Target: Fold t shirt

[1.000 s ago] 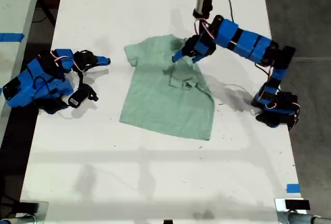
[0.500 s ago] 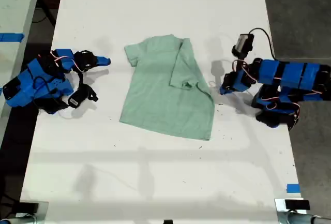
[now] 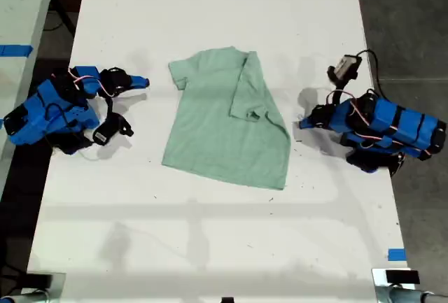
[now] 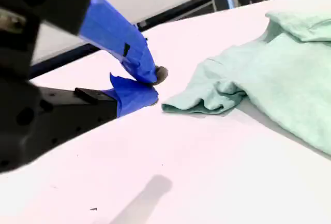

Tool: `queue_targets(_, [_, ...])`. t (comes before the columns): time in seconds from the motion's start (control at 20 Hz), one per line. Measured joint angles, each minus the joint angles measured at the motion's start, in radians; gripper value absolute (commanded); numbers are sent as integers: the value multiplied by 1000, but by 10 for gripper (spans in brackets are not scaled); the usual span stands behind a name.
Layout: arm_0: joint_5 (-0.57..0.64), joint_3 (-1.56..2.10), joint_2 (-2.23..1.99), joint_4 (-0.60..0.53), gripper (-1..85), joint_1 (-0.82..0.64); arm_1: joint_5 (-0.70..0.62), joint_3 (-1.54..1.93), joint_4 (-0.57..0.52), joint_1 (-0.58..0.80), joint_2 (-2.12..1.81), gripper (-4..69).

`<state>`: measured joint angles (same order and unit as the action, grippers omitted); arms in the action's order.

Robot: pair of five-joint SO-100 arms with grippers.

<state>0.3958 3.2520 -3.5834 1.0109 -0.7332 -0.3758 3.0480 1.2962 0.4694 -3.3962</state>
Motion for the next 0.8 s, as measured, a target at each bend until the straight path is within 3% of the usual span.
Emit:
queue_targets(0.05, [-107,0,0,0,291,23,0,2,25,8,-63,15])
queue_targets(0.1, [-235,0,0,0,314,87,0,2,37,6,-69,15])
queue_targets(0.15, [-345,0,0,0,282,164,0,2,37,3,-84,15])
queue_targets(0.3, [-500,0,0,0,244,388,0,2,40,3,-95,15])
queue_targets(0.35, [-541,0,0,0,90,403,0,2,40,3,-97,15])
queue_targets(0.4, [-552,0,0,0,-3,403,0,2,40,3,-98,15])
queue_targets(0.5, [-474,0,0,-6,-3,402,0,2,40,3,-98,15])
queue_targets(0.75, [-480,0,-3,-5,-3,308,3,2,40,3,-98,15])
queue_targets(0.8, [-436,0,-3,-5,-3,252,3,2,40,3,-98,15])
